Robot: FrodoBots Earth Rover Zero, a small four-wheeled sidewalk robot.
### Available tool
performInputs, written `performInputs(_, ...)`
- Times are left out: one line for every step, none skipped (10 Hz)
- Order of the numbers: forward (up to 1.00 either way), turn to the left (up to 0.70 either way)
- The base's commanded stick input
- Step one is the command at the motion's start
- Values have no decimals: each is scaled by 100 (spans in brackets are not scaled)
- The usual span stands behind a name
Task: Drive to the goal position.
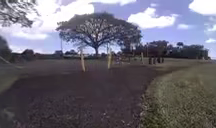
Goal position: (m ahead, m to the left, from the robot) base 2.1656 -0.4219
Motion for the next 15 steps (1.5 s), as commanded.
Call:
performInputs(50, 0)
performInputs(50, 0)
performInputs(50, 0)
performInputs(50, 0)
performInputs(50, 0)
performInputs(50, 0)
performInputs(50, 0)
performInputs(50, 0)
performInputs(50, 0)
performInputs(50, 0)
performInputs(50, 0)
performInputs(50, 0)
performInputs(50, 0)
performInputs(50, 0)
performInputs(50, 0)
